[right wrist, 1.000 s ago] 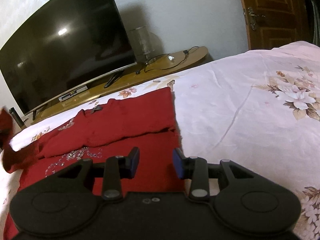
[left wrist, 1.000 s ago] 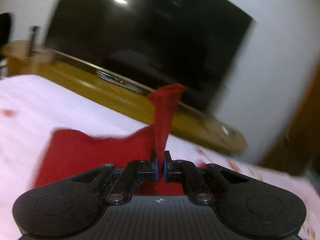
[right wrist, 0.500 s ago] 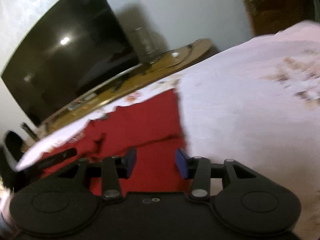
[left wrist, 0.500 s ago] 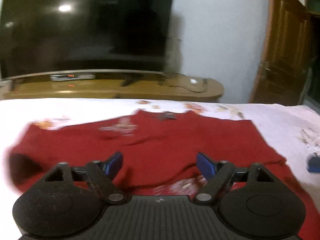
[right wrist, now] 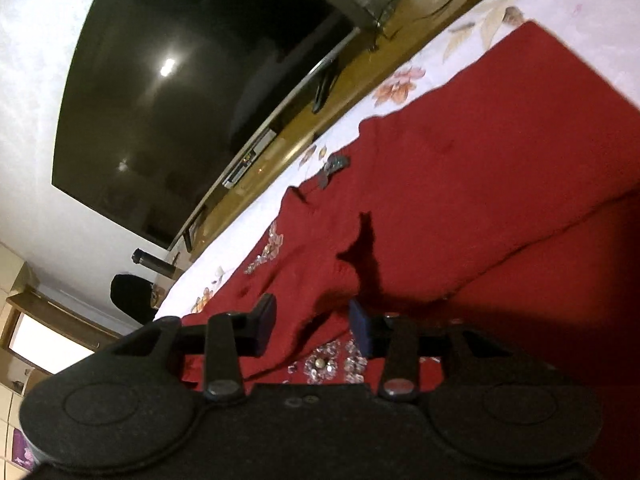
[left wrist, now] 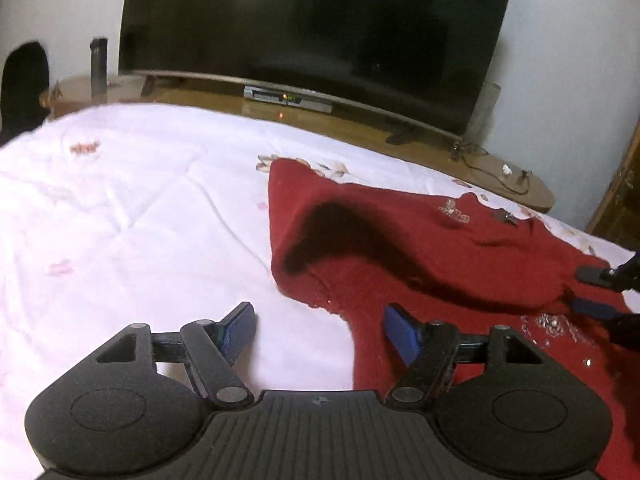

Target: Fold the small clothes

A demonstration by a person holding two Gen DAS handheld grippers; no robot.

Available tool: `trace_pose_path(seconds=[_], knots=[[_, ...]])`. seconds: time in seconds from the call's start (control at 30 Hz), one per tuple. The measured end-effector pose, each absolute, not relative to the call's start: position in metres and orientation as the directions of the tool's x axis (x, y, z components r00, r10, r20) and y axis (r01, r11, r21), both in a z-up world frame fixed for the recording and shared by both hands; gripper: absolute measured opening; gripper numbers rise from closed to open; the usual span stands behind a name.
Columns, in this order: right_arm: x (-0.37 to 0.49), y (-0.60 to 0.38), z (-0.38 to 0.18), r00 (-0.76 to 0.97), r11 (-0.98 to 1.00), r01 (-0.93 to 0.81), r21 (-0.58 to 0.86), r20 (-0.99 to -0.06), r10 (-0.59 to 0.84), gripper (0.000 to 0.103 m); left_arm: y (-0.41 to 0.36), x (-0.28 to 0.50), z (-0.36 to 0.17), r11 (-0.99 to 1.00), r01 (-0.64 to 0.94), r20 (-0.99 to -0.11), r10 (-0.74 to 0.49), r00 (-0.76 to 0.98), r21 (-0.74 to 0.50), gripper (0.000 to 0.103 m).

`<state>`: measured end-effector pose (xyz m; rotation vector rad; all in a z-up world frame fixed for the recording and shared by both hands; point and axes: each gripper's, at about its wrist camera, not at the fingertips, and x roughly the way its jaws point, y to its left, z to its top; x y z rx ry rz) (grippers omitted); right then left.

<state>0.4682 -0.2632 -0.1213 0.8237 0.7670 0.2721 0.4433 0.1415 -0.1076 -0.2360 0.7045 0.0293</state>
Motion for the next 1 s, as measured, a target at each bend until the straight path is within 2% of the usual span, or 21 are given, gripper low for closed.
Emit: trace_pose_path(seconds=[0.07,0.17,0.23,0.3,0.37,0.5,0.63,0.7,0.8,0.87,1.0], knots=[[0.472,-0.260,-0.123,0.700,0.658,0.082,0.748,-0.513,0.496,0.038,0.140,0.455,-0.118,0.967,-0.117,-0.650,-0.060,0.757,-0.226,0.071],[0.471,-0.260,-0.125,0.700,0.645,0.097,0.758,-0.513,0.497,0.028,0.135,0.469,-0.133,0.968,-0.111,-0.648,-0.064,0.759,-0.226,0.071],[0.472,-0.259,-0.125,0.700,0.647,0.102,0.755,-0.517,0.493,0.015,0.136,0.472,-0.132,0.969,-0.109,-0.648,-0.065,0.759,-0.224,0.063],[0.474,-0.257,-0.125,0.699,0.667,0.096,0.739,-0.528,0.483,0.007,0.138,0.477,-0.133,0.969,-0.103,-0.655,-0.074,0.752,-0.227,0.041],[0.472,-0.256,-0.119,0.717,0.692,0.074,0.718,-0.521,0.464,0.006,0.138,0.481,-0.133,0.977,-0.090,-0.667,-0.064,0.742,-0.193,0.032],[0.460,-0.265,-0.087,0.788,0.771,0.008,0.637,-0.478,0.387,0.006,0.127,0.481,-0.132,0.995,-0.023,-0.667,-0.045,0.744,-0.093,0.029],[0.438,-0.291,-0.056,0.847,0.856,-0.022,0.516,-0.445,0.290,0.006,0.123,0.483,-0.129,0.997,-0.004,-0.671,-0.047,0.740,-0.074,0.022],[0.433,-0.306,-0.055,0.854,0.884,0.001,0.468,-0.460,0.242,0.006,0.121,0.485,-0.128,0.998,0.002,-0.673,-0.048,0.739,-0.069,0.017],[0.437,-0.326,-0.074,0.823,0.894,0.068,0.443,-0.531,0.200,0.006,0.118,0.486,-0.127,0.998,0.008,-0.674,-0.049,0.737,-0.064,0.013],[0.439,-0.332,-0.084,0.806,0.891,0.086,0.446,-0.557,0.201,0.006,0.116,0.486,-0.126,0.998,0.012,-0.678,-0.047,0.734,-0.056,0.012],[0.429,-0.334,-0.082,0.823,0.888,0.065,0.454,-0.528,0.210,0.006,0.114,0.488,-0.125,0.999,0.013,-0.683,-0.041,0.729,-0.046,0.012]])
